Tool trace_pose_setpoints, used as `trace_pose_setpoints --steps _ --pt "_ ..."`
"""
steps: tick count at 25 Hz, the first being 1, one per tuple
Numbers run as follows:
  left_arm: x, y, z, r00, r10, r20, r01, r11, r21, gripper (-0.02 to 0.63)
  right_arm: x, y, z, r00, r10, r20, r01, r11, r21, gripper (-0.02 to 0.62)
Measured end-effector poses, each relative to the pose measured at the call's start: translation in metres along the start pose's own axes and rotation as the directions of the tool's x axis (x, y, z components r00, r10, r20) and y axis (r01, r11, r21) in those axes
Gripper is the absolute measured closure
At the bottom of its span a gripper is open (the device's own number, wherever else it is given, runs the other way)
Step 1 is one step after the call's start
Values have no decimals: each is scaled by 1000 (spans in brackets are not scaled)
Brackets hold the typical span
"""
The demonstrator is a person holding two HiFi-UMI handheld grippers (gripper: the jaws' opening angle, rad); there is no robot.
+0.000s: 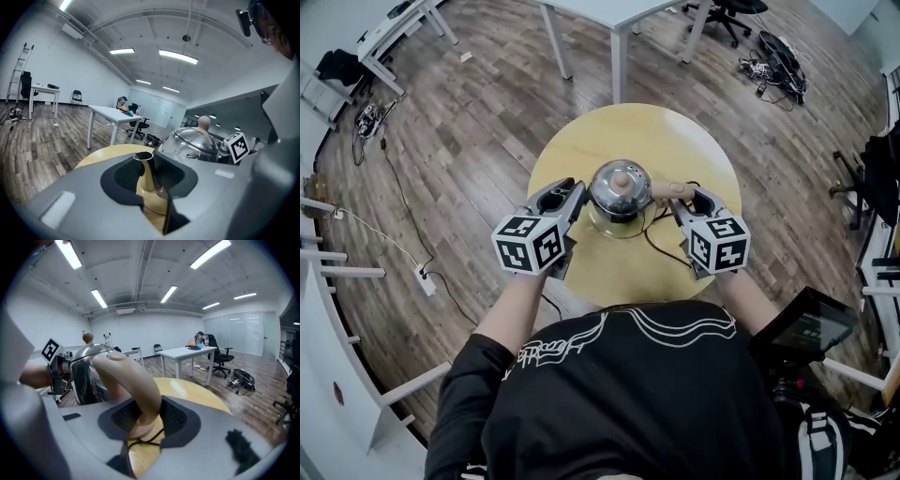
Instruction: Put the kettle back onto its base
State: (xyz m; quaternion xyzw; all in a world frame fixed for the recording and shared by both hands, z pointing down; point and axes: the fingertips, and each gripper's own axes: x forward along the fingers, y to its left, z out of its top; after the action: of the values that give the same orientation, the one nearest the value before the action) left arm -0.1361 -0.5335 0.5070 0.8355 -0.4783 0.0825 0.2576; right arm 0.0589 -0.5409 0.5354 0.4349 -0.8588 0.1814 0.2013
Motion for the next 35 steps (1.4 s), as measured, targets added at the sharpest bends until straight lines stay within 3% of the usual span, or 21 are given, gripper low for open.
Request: trace_pose_setpoints --steps 15,24,35 --pt "36 19 -18 998 -21 -62 21 1000 -5 517 30 -19 -22 997 -45 -65 48 998 32 460" --pt "38 22 -21 998 -25 -60 25 1000 -4 515 34 -20 -28 998 -41 -57 44 997 58 460" --pt "39 24 -27 998 -45 -44 44 999 -27 511 36 -18 -34 997 -57 -46 57 998 10 459"
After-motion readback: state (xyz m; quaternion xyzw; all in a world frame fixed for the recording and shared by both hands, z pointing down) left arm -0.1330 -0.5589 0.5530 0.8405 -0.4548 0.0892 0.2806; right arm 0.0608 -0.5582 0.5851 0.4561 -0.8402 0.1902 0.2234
